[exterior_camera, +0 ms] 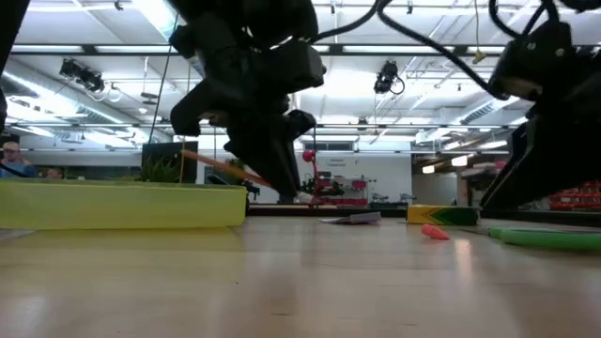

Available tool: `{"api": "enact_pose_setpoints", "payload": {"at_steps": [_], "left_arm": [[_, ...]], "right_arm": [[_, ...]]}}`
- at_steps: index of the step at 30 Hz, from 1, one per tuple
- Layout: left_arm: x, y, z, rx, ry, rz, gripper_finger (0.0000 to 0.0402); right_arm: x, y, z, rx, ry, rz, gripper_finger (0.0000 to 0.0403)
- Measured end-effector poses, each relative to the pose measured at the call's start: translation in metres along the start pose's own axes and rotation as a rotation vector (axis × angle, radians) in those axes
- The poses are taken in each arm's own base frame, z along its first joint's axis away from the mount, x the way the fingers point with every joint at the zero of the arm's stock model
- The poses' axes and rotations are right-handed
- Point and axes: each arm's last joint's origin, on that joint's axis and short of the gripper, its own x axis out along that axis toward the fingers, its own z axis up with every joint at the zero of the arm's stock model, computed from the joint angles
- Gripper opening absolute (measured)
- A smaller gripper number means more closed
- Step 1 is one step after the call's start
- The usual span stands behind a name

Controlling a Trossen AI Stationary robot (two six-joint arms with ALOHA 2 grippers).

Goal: Pack school essentials
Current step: Put the orange pencil into the yellow supply box

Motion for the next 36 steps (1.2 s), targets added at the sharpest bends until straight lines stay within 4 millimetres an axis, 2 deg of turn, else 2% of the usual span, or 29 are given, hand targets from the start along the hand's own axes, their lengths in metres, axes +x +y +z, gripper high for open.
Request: {"api": "enact_pose_setpoints", "payload": {"at_steps": [4,8,12,19,36], "left_arm": [[0.003,-0.005,-0.006,-0.012,0.004,-0.005,0.0015],[-0.003,-0.008,-0.008,-0.009,-0.027,0.004,0.0012],[-0.015,-0.007,-0.009,-0.026,-0.078,0.042,0.0014],[-0.029,-0.007,-0.012,-0.035,-0.136,0.097,0.0013],[-0.032,-0.006,-0.009,-0.015,-0.161,0.116,0.0017]], "right_arm": [[-0.013,-0.004,-0.006,-0.006,-0.022,0.034,0.0168],[-0.011,-0.005,-0.008,-0.006,-0.062,0.028,0.0168],[-0.004,-0.003,-0.002,0.001,-0.163,-0.019,0.0168],[0.020,-0.001,-0.001,0.042,-0.187,-0.056,0.0167],[0.054,0.014,-0.015,0.058,-0.203,-0.112,0.0152]]}}
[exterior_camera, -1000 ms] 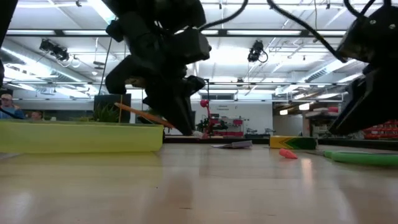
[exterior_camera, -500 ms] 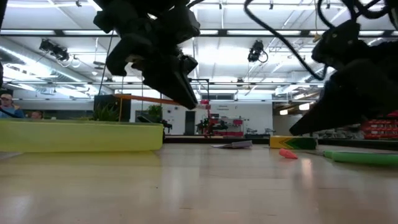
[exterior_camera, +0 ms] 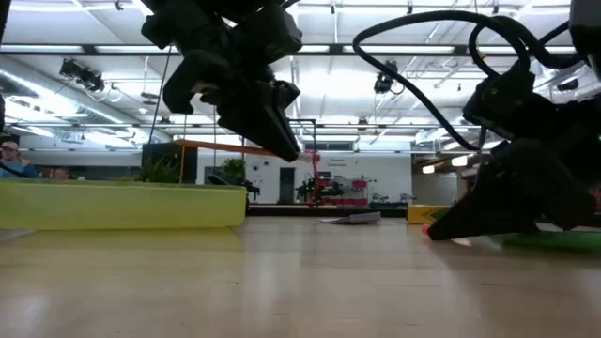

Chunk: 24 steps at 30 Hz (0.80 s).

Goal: Pack school essentials
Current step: Put the orange pencil into the yellow supply box

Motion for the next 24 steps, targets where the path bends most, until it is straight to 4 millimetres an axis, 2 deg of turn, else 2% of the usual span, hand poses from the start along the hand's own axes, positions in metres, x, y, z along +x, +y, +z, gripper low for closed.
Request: {"api": "enact_pose_setpoints", "payload": {"at_steps": [8,18,24], "left_arm": [[0.0000,-0.0001,-0.0004,0.002,0.004,-0.001,0.0017],[0.0000,-0.0004,-0.0006,0.005,0.007,-0.003,0.0018],[0.0000,0.0000,0.0005,0.006,-0.005,0.001,0.0015]], "right_arm": [[0.0070,-0.0002,0.0000,0.042,0.009,-0.012,0.0145],[0.0065,-0.0002,0.0000,0.016,0.033,0.005,0.0073],[0.0048,-0.0008,0.0025,-0.013,0.041,0.016,0.0054]]}}
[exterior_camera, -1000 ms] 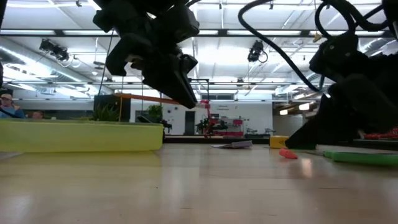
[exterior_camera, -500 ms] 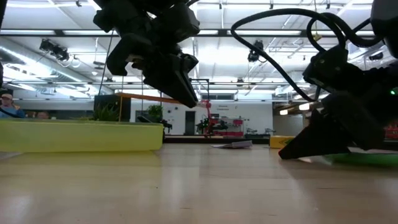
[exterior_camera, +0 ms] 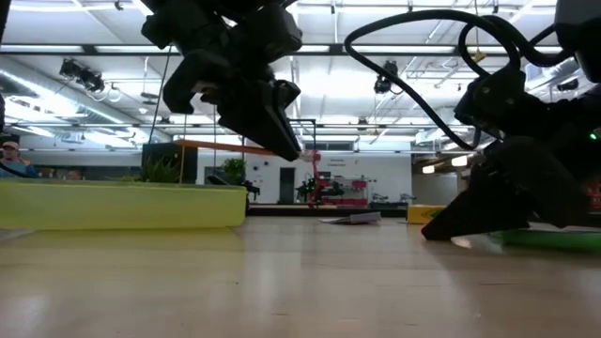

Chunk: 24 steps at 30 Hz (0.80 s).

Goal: Pack school essentials
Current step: Put the orange pencil into the yellow supply box

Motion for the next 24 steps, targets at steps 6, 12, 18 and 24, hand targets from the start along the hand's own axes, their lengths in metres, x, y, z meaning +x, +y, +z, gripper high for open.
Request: {"api": "enact_pose_setpoints", "payload": {"at_steps": [6,12,18,24], "left_arm": [[0.000,0.000,0.002,0.000,-0.022,-0.006,0.0018],[0.004,0.000,0.003,0.002,-0.043,-0.022,0.0018],[0.012,-0.001,0.003,0.010,-0.064,-0.015,0.0017],[0.015,-0.001,0.003,0.008,-0.071,-0.013,0.0020]], "right_arm": [[-0.005,-0.002,0.005,-0.054,0.002,0.012,0.0055],[-0.005,0.005,0.011,-0.053,-0.003,0.037,0.0055],[-0.006,0.019,0.028,-0.100,-0.041,0.067,0.0058],[-0.004,0.028,0.043,-0.136,-0.061,0.082,0.0058]]}}
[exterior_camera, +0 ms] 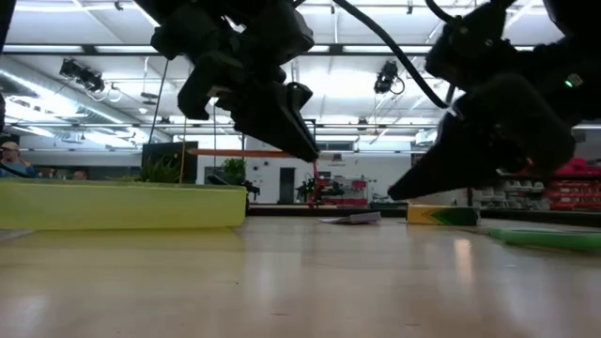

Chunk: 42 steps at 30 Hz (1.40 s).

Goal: Pack school essentials
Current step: Put the orange pencil into the yellow supply box

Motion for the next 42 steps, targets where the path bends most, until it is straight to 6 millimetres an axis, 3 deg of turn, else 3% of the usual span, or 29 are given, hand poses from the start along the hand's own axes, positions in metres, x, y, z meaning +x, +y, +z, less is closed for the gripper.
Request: {"api": "enact_pose_setpoints", "payload": {"at_steps": [31,42], "left_arm": [[0.004,-0.004,0.005,-0.060,-0.061,-0.023,0.0022],[0.004,-0.005,0.002,-0.139,-0.028,-0.033,0.0022]], "right_arm": [[0.008,0.009,0.051,-0.166,0.077,-0.057,0.0058],[0.009,0.008,0.055,-0.196,0.095,-0.062,0.0058]]}}
